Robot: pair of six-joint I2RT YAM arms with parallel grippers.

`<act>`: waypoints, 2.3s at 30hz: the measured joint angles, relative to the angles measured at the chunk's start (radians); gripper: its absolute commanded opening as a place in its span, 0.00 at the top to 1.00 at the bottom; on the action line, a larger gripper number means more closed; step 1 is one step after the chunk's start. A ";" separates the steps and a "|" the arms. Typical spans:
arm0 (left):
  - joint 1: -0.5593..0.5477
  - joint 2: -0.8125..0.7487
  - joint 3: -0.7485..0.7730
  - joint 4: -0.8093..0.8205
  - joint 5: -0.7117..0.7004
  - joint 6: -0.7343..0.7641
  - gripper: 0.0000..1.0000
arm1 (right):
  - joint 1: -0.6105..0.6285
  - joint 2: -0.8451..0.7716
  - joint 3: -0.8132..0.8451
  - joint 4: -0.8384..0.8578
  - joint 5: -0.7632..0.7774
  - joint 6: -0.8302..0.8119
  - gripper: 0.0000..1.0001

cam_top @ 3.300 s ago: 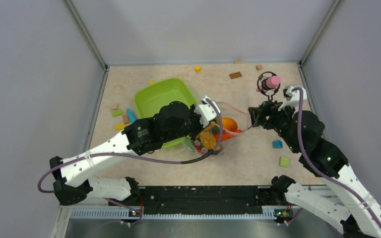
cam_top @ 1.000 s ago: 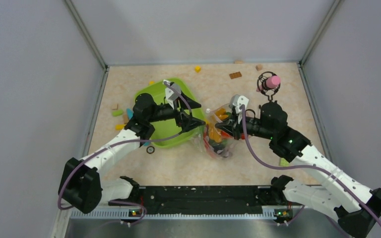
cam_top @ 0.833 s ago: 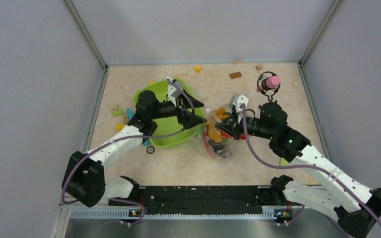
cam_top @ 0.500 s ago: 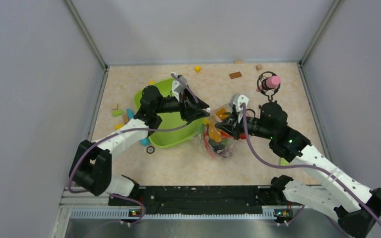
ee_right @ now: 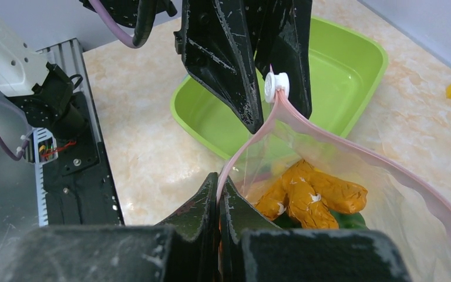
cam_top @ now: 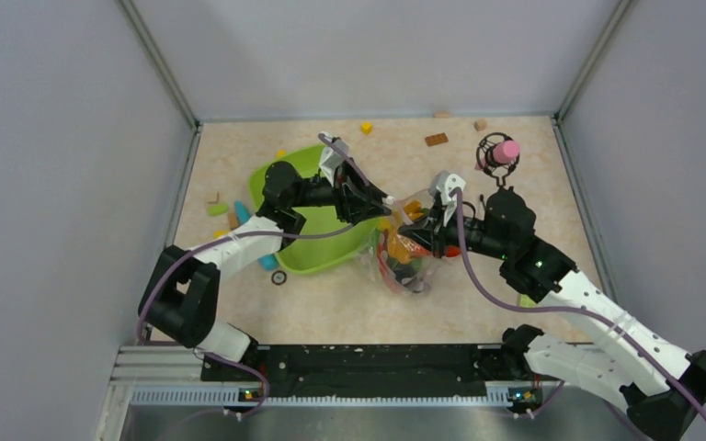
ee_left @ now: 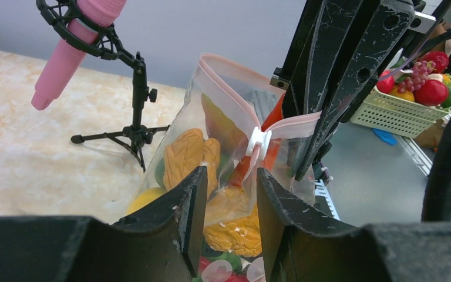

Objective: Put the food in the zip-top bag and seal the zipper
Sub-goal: Zip the zipper food storage bag at the center of the board.

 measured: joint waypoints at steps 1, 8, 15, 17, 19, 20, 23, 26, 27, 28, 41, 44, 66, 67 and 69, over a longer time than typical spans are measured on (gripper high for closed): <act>0.000 0.003 0.000 0.013 0.003 -0.010 0.58 | 0.000 0.000 0.000 0.000 0.000 0.001 1.00; -0.007 0.056 0.019 0.109 0.038 -0.072 0.60 | 0.000 -0.002 -0.012 0.014 0.014 0.002 1.00; -0.026 0.068 0.024 0.134 0.055 -0.085 0.99 | 0.000 -0.003 -0.018 0.028 0.027 0.008 1.00; -0.027 0.068 0.024 0.144 0.055 -0.090 1.00 | 0.000 -0.007 -0.018 0.030 0.030 0.018 1.00; -0.027 0.068 0.024 0.159 0.056 -0.095 1.00 | 0.000 -0.010 -0.018 0.030 0.033 0.025 1.00; -0.027 0.068 0.024 0.167 0.059 -0.098 1.00 | 0.000 -0.010 -0.018 0.030 0.034 0.027 1.00; -0.027 0.068 0.024 0.180 0.063 -0.098 1.00 | 0.000 -0.013 -0.018 0.028 0.043 0.027 0.93; -0.027 0.066 0.024 0.163 0.069 -0.078 1.00 | 0.000 -0.021 -0.011 -0.012 0.069 0.002 0.67; -0.028 0.061 0.024 0.137 0.070 -0.056 1.00 | 0.000 -0.021 -0.001 -0.037 0.077 -0.011 0.62; -0.028 0.051 0.025 0.100 0.069 -0.027 1.00 | 0.000 -0.021 0.016 -0.061 0.089 -0.018 0.58; -0.118 -0.195 0.108 -0.640 -0.026 0.547 1.00 | 0.000 0.019 0.231 -0.123 0.013 -0.014 0.42; -0.119 -0.220 0.108 -0.697 -0.047 0.589 1.00 | 0.000 0.070 0.273 -0.142 -0.027 -0.025 0.44; -0.164 -0.296 0.108 -0.823 -0.194 0.603 1.00 | 0.000 0.211 0.357 -0.235 -0.196 -0.097 0.70; -0.164 -0.296 0.108 -0.823 -0.193 0.600 1.00 | 0.000 0.211 0.357 -0.235 -0.195 -0.100 0.70; -0.164 -0.296 0.108 -0.822 -0.190 0.594 1.00 | 0.000 0.211 0.357 -0.235 -0.191 -0.106 0.76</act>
